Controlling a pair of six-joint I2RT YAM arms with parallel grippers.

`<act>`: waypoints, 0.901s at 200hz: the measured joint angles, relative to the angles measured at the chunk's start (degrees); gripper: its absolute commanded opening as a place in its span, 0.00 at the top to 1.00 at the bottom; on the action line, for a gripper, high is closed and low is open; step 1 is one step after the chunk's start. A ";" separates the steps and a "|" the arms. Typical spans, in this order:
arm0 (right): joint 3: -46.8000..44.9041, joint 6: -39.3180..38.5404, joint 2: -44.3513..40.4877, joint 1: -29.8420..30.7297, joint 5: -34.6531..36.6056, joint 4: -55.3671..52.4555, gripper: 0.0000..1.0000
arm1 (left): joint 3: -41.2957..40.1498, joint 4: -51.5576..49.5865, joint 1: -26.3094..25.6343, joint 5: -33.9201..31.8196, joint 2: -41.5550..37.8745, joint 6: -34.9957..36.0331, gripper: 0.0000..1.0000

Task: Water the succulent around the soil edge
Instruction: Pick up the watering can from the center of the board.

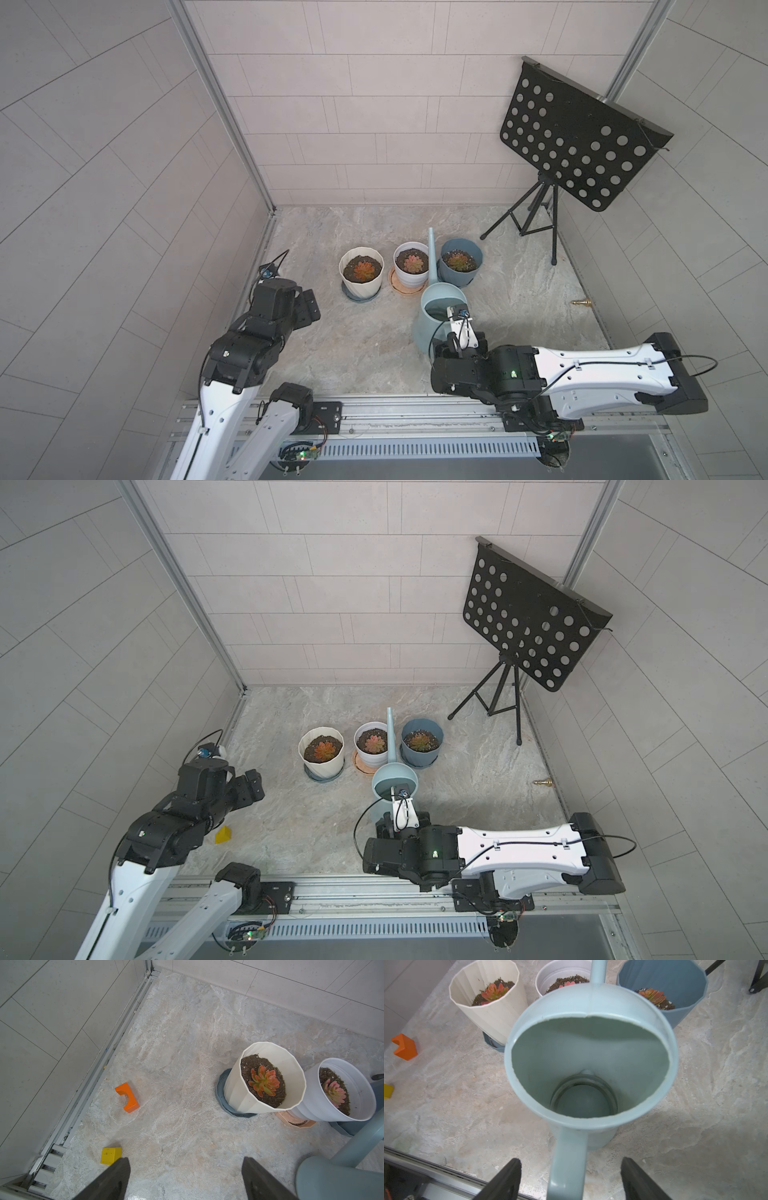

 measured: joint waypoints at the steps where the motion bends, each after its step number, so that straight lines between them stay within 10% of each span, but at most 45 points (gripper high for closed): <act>1: -0.02 0.02 0.00 -0.07 -0.02 0.09 0.34 | 0.00 0.02 0.00 -0.04 0.04 0.00 0.09; 60: -3.76 -3.72 0.00 -2.82 -2.16 3.37 0.55 | -1.16 0.74 0.00 -1.90 0.22 0.17 0.09; 101: -5.03 -6.38 -0.35 -3.19 -3.43 6.10 1.00 | -1.57 1.70 0.00 -2.25 0.33 0.20 0.09; 180: 12.63 -12.07 -10.40 -1.18 -4.96 -14.58 1.00 | -1.53 1.90 0.00 -2.99 1.05 0.90 0.09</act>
